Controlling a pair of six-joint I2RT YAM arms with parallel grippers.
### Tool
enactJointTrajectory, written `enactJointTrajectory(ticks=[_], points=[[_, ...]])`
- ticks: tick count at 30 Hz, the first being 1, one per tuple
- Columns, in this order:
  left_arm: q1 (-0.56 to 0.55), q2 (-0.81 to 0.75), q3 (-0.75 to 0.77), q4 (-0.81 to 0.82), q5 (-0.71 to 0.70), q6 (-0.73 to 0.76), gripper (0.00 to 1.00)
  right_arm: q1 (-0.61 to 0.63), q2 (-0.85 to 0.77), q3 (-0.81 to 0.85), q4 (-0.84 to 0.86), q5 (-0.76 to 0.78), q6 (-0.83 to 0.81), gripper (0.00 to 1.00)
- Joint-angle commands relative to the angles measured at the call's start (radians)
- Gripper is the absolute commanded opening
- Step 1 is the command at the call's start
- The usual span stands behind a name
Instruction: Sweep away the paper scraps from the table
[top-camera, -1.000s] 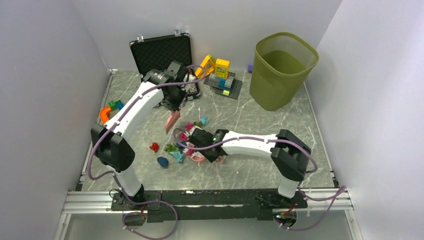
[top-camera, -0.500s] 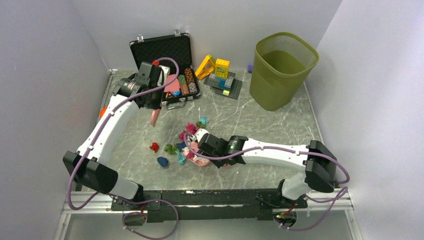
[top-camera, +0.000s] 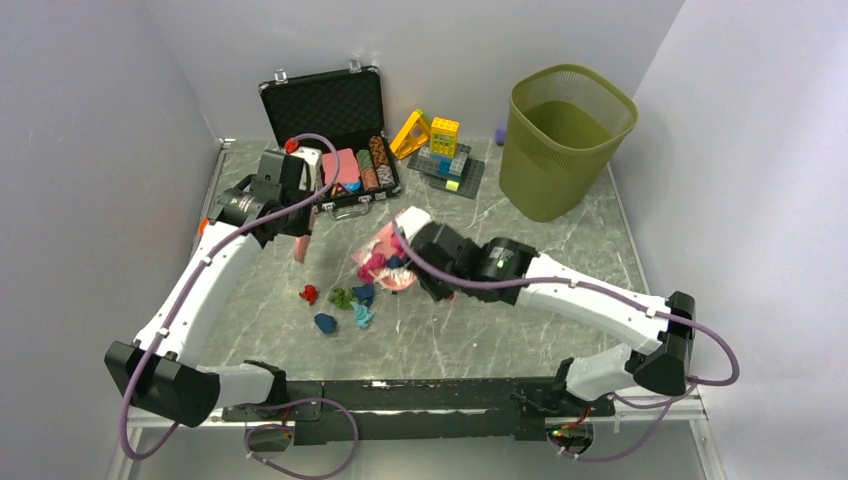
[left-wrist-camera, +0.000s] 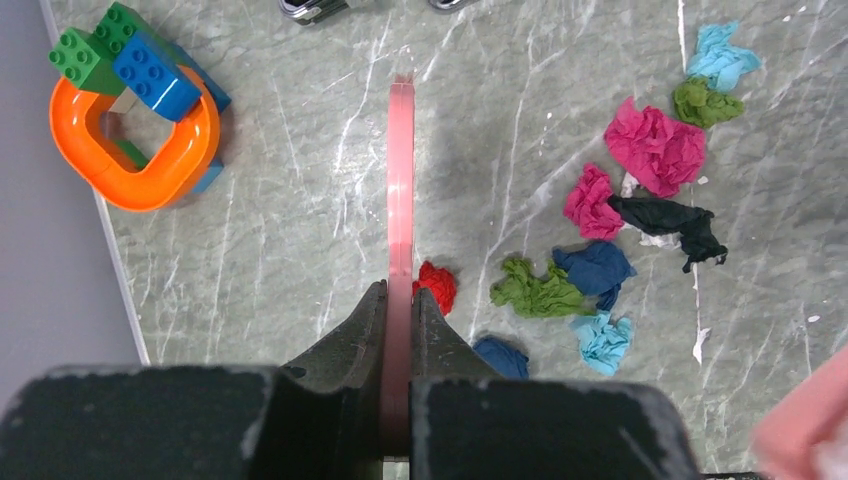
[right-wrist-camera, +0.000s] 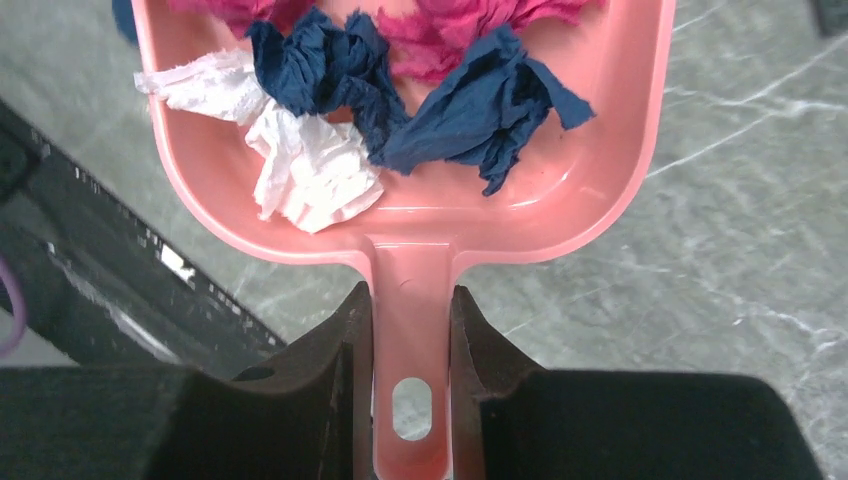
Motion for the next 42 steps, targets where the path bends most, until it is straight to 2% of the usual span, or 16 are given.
enactJointTrajectory(ticks=[1,12,17,21,26,30,34,38,40,42], points=[[0.003,-0.057,-0.045,0.096,0.031,-0.02,0.0,-0.128,-0.02,0.158,-0.079,-0.007,-0.015,0.0],[0.003,-0.094,-0.149,0.144,0.086,-0.001,0.0,-0.527,0.192,0.669,-0.288,-0.058,0.029,0.0],[0.003,-0.108,-0.175,0.153,0.086,0.001,0.0,-0.743,0.291,0.868,-0.299,-0.206,0.08,0.0],[0.003,-0.135,-0.196,0.171,0.071,-0.011,0.0,-0.924,0.325,0.904,-0.217,-0.43,0.167,0.0],[0.003,-0.205,-0.246,0.221,-0.006,-0.027,0.0,-1.161,0.294,0.759,0.027,-0.795,0.376,0.0],[0.003,-0.24,-0.27,0.244,-0.023,-0.032,0.0,-1.278,0.25,0.586,0.284,-1.016,0.627,0.0],[0.003,-0.238,-0.279,0.251,-0.018,-0.033,0.0,-1.327,0.181,0.318,0.652,-1.152,0.92,0.0],[0.003,-0.229,-0.277,0.249,-0.005,-0.032,0.0,-1.373,0.139,0.077,1.189,-1.227,1.305,0.0],[0.003,-0.23,-0.278,0.251,-0.011,-0.035,0.0,-1.39,0.137,0.017,1.337,-1.239,1.422,0.0],[0.003,-0.234,-0.282,0.255,-0.015,-0.033,0.0,-1.4,0.137,-0.009,1.407,-1.248,1.481,0.0]])
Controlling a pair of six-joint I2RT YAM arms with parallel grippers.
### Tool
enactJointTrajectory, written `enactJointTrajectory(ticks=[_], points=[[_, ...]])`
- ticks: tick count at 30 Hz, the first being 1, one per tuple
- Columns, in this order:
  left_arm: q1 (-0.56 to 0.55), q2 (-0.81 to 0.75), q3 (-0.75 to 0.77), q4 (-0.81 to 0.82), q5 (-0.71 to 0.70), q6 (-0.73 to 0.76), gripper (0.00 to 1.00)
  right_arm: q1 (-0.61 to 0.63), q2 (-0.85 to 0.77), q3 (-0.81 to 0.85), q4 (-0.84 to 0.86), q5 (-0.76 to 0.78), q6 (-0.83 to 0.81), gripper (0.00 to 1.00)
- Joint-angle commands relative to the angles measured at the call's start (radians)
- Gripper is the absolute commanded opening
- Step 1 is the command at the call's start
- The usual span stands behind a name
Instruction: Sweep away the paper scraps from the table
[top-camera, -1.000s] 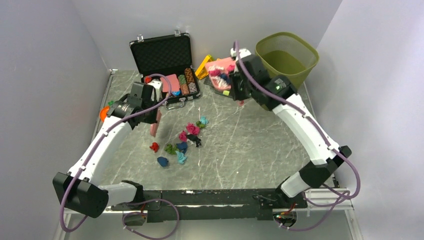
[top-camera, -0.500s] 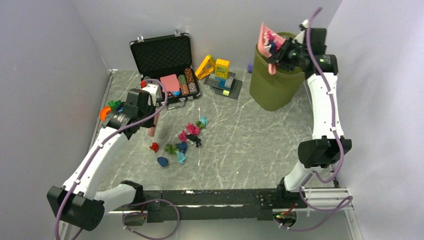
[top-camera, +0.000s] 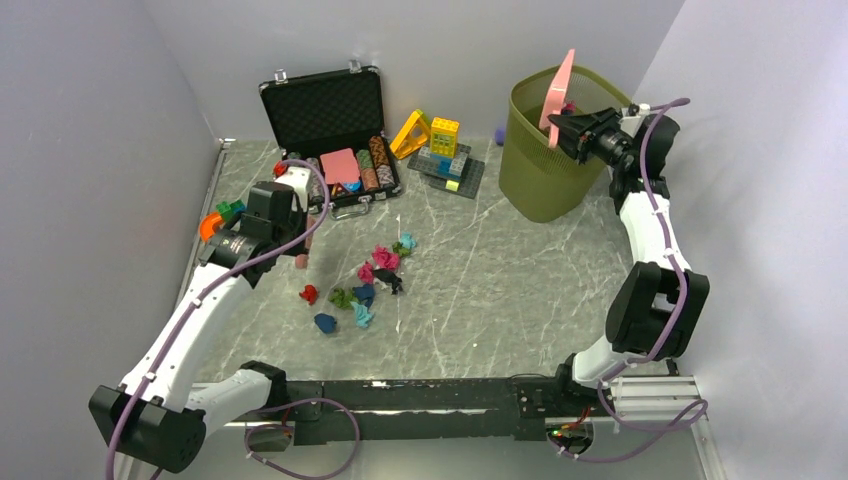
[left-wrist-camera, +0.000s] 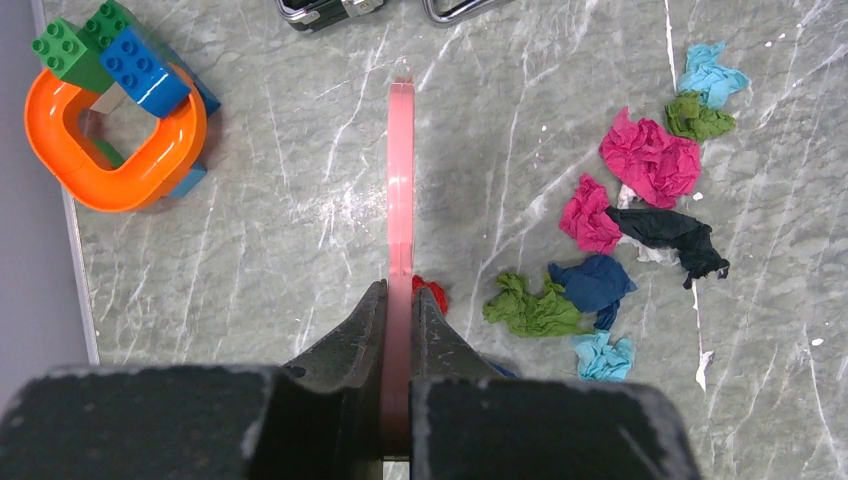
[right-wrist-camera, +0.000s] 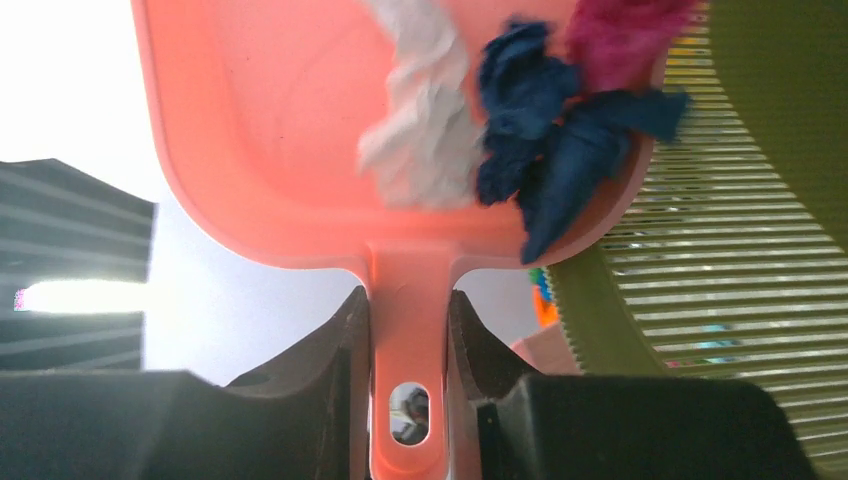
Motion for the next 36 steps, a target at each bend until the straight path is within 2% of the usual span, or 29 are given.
enactJointTrajectory(ticks=[1,7,14,21,23,25,29,33,36], points=[[0.003,-0.01,-0.002,0.054,-0.019,-0.01,0.0,-0.029,-0.062,-0.049,0.496,-0.105,0.338,0.0],[0.002,-0.02,-0.002,0.056,-0.023,-0.011,0.0,-0.038,-0.055,-0.131,0.748,-0.078,0.53,0.0],[0.002,-0.052,-0.004,0.071,-0.03,-0.007,0.0,-0.037,-0.066,-0.12,0.734,-0.098,0.506,0.0],[0.002,-0.072,0.019,0.073,-0.016,-0.01,0.0,-0.038,-0.088,-0.192,0.753,-0.111,0.472,0.0],[0.002,-0.073,0.029,0.076,0.009,-0.012,0.0,-0.037,-0.085,-0.159,0.758,-0.138,0.44,0.0],[0.002,-0.07,0.042,0.083,0.06,-0.016,0.0,-0.028,-0.096,-0.074,0.636,-0.188,0.315,0.0],[0.002,-0.052,0.068,0.126,0.193,-0.049,0.0,0.011,-0.162,0.096,0.119,-0.186,-0.18,0.0],[0.001,-0.016,0.072,0.226,0.349,-0.134,0.0,0.105,-0.217,0.192,-0.332,-0.082,-0.575,0.0],[-0.002,0.048,0.071,0.336,0.475,-0.24,0.0,0.204,-0.264,0.187,-0.531,0.073,-0.78,0.0]])
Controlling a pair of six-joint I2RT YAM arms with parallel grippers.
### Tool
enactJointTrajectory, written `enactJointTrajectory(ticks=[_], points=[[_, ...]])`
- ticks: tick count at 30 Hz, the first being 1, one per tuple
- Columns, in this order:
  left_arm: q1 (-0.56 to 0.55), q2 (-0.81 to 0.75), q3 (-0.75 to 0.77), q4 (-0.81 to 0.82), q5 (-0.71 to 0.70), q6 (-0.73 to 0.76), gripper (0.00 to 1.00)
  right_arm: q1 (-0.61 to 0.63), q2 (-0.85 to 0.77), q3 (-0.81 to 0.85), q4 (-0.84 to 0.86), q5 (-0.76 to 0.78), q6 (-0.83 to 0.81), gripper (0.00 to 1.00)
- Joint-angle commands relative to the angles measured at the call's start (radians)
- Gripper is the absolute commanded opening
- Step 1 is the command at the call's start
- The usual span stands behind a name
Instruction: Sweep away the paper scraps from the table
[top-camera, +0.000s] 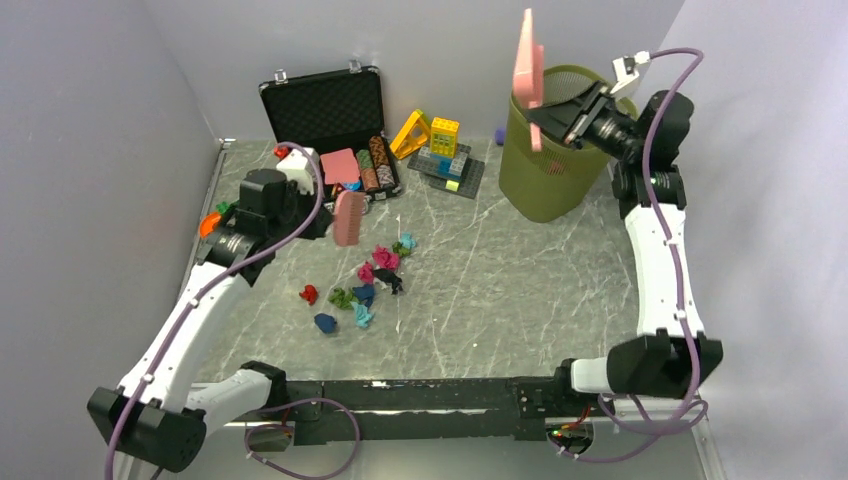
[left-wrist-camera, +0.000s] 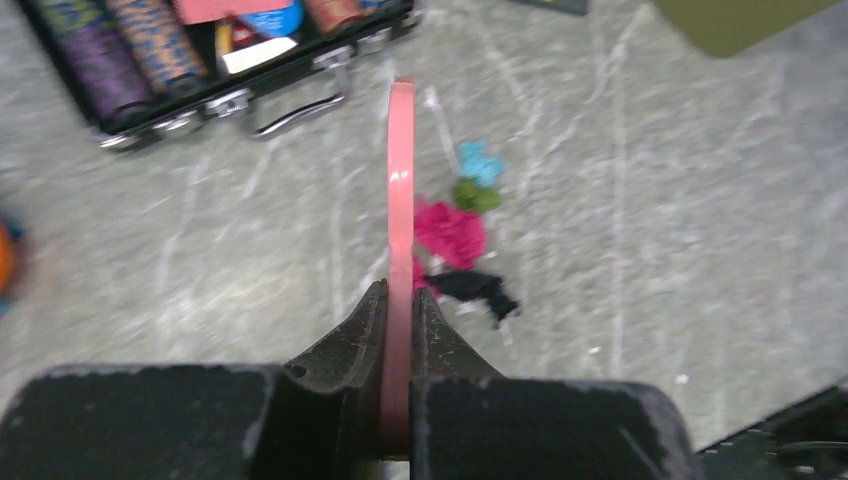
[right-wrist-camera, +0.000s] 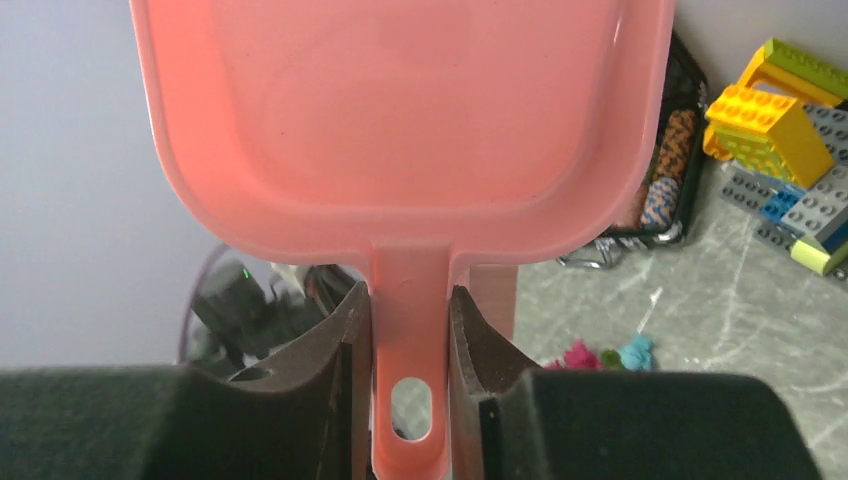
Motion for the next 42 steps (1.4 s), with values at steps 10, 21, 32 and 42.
enactJointTrajectory(ticks=[10,21,32,42], points=[[-0.146,0.426,0.191,0.308,0.154,-0.43,0.0,0.398,-0.248,-0.249,-0.671,0.67,-0.633,0.0],[-0.155,0.715,0.269,0.173,0.096,-0.74,0.0,0.477,-0.377,-0.503,-0.709,0.798,-0.614,0.0],[-0.14,0.444,0.153,-0.175,-0.233,-0.624,0.0,0.638,-0.246,-0.511,-0.726,0.905,-0.613,0.0],[-0.056,0.122,0.148,-0.196,-0.134,-0.412,0.0,0.941,-0.081,-0.42,-0.817,1.048,-0.594,0.0]])
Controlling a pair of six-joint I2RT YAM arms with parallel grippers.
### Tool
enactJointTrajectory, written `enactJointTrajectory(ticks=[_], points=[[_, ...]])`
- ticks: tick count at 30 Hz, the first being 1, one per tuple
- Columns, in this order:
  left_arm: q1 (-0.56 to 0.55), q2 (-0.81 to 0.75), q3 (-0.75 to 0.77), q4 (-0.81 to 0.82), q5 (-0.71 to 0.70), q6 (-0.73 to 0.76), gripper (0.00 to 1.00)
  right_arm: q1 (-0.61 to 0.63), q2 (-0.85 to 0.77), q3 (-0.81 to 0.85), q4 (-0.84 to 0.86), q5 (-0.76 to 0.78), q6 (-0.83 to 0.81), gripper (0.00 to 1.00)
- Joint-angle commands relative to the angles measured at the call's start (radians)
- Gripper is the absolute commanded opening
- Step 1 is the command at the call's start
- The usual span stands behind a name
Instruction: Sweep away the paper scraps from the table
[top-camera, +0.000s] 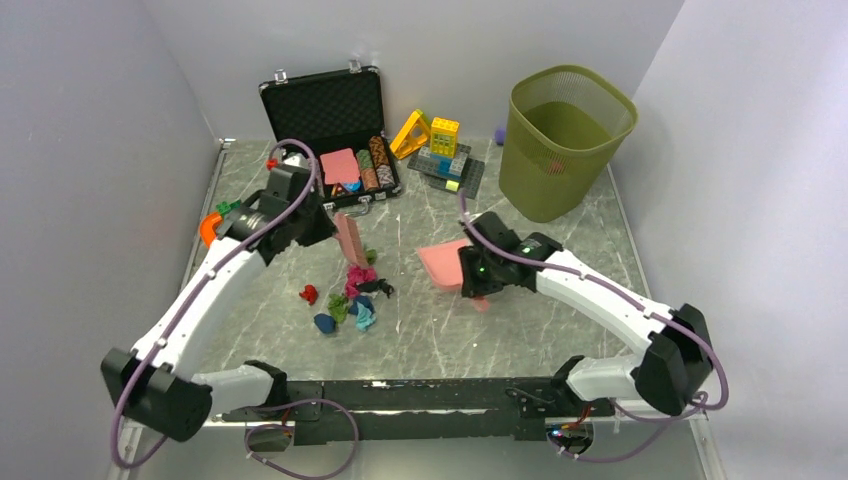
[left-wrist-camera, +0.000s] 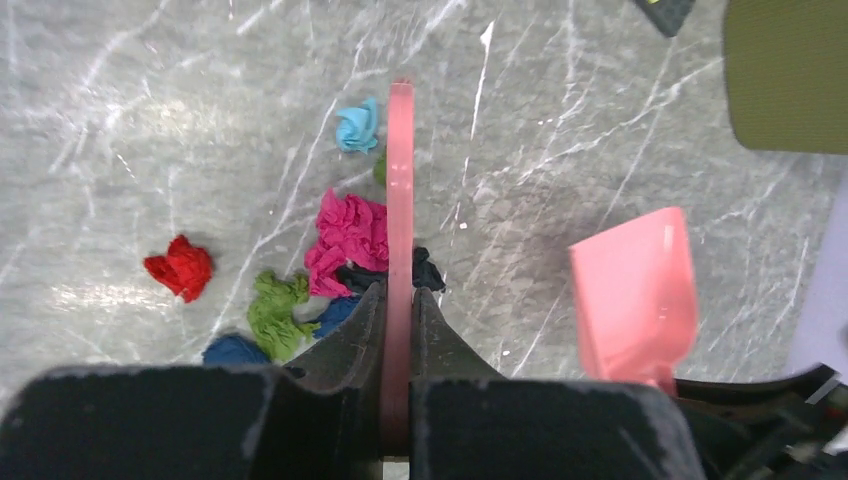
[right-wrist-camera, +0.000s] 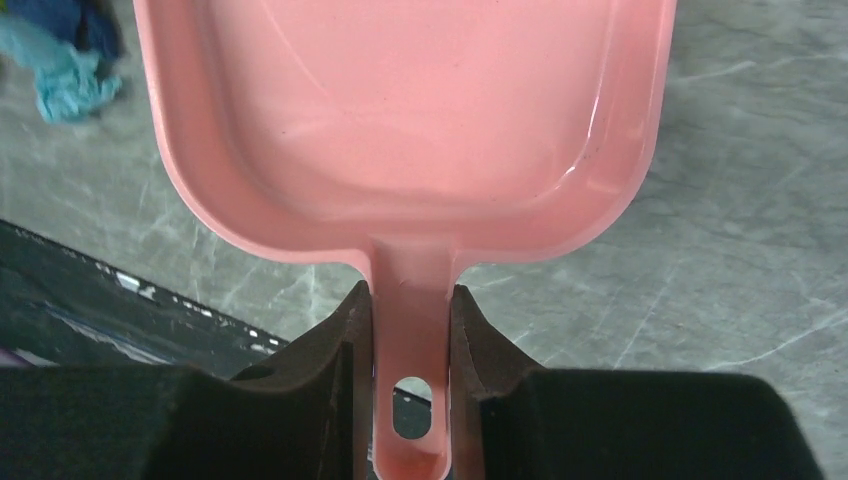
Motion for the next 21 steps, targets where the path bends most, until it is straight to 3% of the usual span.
enactJointTrajectory(ticks=[1,5,8,13,18,21], points=[[0.026,-0.082,0.083,-0.052,-0.018,0.153,0.0,0.141,0.053,0.097,-0.07,0.09,0.008,0.0],[0.04,-0.061,0.193,-0.216,-0.244,0.321,0.0,0.291,0.118,0.142,-0.146,0.092,-0.021,0.0],[0.039,-0.033,0.185,-0.21,-0.337,0.483,0.0,0.363,0.176,0.167,-0.194,0.069,-0.045,0.0],[0.037,0.121,0.262,-0.18,-0.324,0.644,0.0,0.435,0.267,0.209,-0.262,0.096,-0.047,0.0],[0.009,0.283,0.373,-0.103,-0.162,0.814,0.0,0.44,0.3,0.198,-0.243,0.092,-0.059,0.0],[-0.058,0.417,0.481,-0.133,-0.231,0.921,0.0,0.439,0.336,0.195,-0.212,0.065,-0.079,0.0]])
